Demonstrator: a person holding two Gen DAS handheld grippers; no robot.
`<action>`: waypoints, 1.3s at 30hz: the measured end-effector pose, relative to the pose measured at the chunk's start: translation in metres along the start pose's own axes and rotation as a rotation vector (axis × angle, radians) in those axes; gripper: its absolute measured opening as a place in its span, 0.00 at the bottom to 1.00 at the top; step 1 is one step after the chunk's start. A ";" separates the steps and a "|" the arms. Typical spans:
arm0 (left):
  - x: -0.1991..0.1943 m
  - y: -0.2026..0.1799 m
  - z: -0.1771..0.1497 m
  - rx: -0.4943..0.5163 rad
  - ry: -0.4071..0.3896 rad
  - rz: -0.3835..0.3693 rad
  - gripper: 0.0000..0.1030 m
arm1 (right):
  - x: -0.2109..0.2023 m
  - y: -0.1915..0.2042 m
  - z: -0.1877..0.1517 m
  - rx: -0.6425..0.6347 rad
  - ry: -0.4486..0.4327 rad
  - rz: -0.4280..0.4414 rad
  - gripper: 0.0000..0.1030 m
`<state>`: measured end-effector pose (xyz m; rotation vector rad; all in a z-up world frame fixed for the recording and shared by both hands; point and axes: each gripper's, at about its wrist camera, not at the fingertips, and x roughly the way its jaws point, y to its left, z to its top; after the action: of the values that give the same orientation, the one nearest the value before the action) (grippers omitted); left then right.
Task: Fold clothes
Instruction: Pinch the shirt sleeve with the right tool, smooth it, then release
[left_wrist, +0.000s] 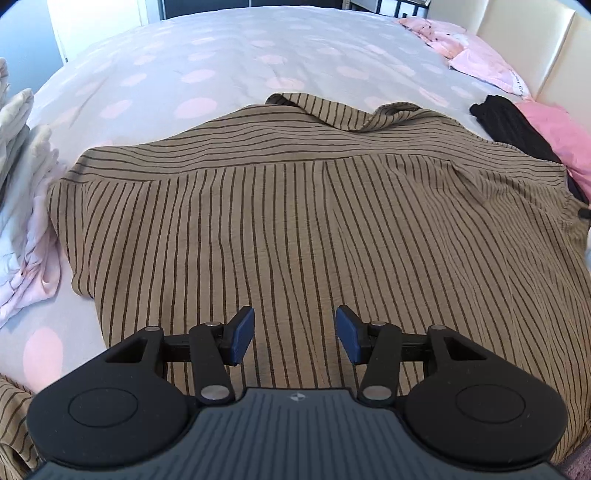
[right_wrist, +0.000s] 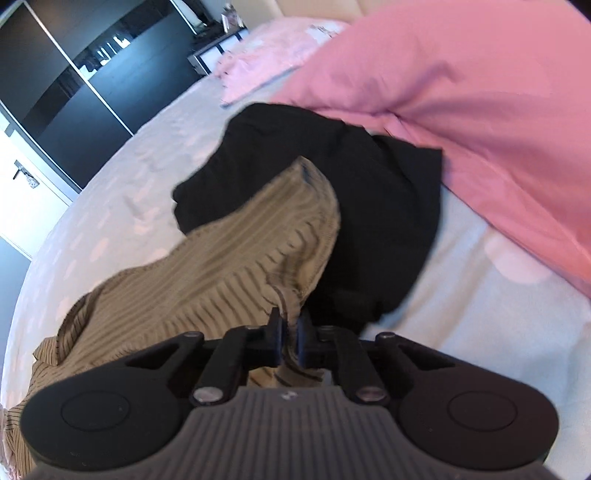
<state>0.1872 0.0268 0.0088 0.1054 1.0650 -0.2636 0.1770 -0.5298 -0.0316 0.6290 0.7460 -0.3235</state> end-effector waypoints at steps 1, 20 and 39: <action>0.000 -0.001 0.000 -0.003 0.001 0.002 0.45 | -0.001 0.012 0.000 -0.038 -0.012 -0.005 0.06; -0.008 0.000 -0.005 0.015 0.005 0.006 0.45 | 0.021 0.194 -0.117 -0.775 0.093 0.094 0.06; -0.008 0.009 -0.010 0.038 0.019 0.007 0.45 | 0.011 0.141 -0.051 -0.540 0.068 0.044 0.31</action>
<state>0.1777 0.0386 0.0104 0.1461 1.0782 -0.2777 0.2257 -0.3891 -0.0100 0.1448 0.8402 -0.0513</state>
